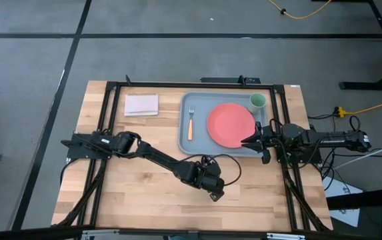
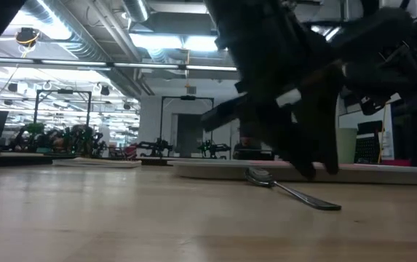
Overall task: Pick and place plate/cup/fork/spoon on tray
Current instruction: Put the black spoon beside the yellow fork on the gray serving tray
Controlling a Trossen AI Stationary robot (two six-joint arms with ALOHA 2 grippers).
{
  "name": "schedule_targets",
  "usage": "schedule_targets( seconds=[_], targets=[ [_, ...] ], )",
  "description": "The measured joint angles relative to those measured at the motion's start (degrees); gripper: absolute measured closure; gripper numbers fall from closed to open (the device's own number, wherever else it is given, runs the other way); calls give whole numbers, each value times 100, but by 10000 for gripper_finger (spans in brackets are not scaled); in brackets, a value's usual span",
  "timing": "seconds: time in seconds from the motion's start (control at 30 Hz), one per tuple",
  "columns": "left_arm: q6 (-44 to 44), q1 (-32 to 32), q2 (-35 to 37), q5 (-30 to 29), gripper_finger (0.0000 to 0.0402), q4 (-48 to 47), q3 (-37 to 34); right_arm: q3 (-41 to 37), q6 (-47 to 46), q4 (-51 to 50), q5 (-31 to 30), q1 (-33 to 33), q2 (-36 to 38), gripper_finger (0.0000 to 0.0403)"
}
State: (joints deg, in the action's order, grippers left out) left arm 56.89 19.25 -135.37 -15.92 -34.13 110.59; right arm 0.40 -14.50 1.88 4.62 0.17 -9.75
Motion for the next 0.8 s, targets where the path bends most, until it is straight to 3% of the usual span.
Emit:
schedule_targets(
  seconds=[0.17, 0.37, 0.8],
  targets=[
    [218, -82, -33, 322, 317, -277, 0, 0, -22, 14, 4, -1, -32, 324],
    [259, -151, -33, 138, 318, -705, 4, 0, -31, 12, 9, 0, -34, 324],
    [307, -187, 124, 553, 318, -2093, 12, 0, -26, 11, 13, 1, -38, 324]
  ],
)
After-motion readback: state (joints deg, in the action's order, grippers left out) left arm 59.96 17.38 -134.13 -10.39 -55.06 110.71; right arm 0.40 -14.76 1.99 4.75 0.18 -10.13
